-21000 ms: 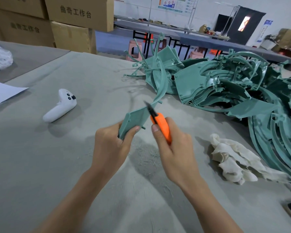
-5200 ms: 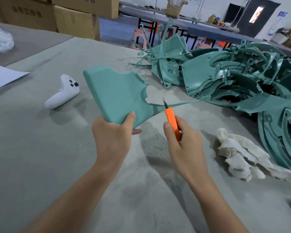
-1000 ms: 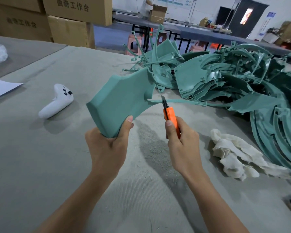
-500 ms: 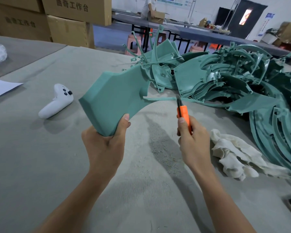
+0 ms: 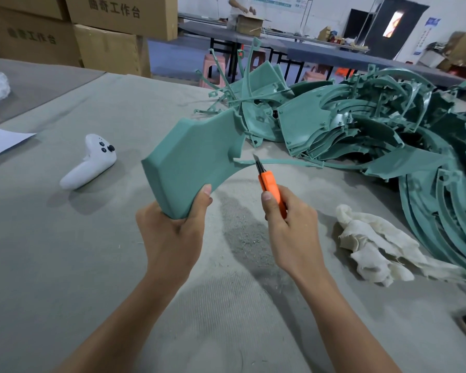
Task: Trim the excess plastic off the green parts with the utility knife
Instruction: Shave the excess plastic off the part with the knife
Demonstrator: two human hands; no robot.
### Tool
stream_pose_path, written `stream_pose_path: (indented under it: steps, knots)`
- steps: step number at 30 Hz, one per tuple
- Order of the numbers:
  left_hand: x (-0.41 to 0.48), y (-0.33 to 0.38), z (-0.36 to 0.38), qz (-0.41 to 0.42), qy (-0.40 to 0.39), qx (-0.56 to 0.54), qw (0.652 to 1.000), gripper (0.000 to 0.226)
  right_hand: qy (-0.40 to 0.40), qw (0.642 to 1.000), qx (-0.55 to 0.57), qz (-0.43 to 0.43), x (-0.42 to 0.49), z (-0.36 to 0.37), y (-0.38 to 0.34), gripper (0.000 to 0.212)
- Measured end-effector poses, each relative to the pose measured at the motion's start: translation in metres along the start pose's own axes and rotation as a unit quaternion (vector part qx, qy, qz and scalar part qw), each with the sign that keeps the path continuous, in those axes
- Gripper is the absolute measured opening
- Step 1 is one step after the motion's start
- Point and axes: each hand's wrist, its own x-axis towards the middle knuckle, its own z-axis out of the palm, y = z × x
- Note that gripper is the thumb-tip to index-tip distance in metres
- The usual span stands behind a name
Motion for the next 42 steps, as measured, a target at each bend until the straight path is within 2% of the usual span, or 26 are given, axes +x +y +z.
stream_pose_path:
  steps: [9, 14, 17, 20, 22, 27, 32, 37, 42]
  knots:
    - [0.000, -0.001, 0.001, -0.001, -0.006, -0.007, 1.000, 0.028, -0.006, 0.999, 0.025, 0.029, -0.001, 0.001, 0.001, 0.034]
    - [0.002, -0.002, 0.003, -0.023, -0.002, -0.079, 0.997, 0.034, -0.005, 0.998, 0.046, 0.038, -0.001, 0.002, 0.002, 0.036]
    - [0.001, -0.002, 0.005, -0.030, -0.006, -0.095, 0.995, 0.031, -0.003, 0.997, 0.058, 0.050, 0.000, 0.004, 0.000, 0.037]
    - [0.008, -0.007, -0.001, -0.045, 0.046, -0.124, 0.990, 0.019, 0.019, 0.990, 0.085, 0.112, 0.007, -0.006, 0.012, 0.037]
    - [0.014, -0.010, -0.004, -0.057, 0.070, -0.142, 0.986, 0.020, 0.044, 0.985, 0.104, 0.134, 0.009, -0.015, 0.021, 0.038]
    - [0.009, -0.010, 0.002, -0.075, 0.039, -0.123, 0.989, 0.027, 0.043, 0.994, 0.073, 0.069, 0.006, -0.008, 0.009, 0.038]
    - [0.015, -0.009, -0.003, -0.120, 0.045, -0.127, 0.984, 0.018, 0.040, 0.998, 0.046, 0.021, 0.001, -0.005, 0.009, 0.034]
    - [0.021, -0.011, -0.007, -0.193, 0.055, -0.169, 0.965, 0.016, 0.046, 0.998, 0.045, 0.001, 0.000, -0.004, 0.008, 0.033]
    - [0.022, -0.009, -0.007, -0.218, 0.055, -0.185, 0.957, 0.017, 0.041, 0.999, 0.028, -0.006, 0.000, -0.006, 0.008, 0.030]
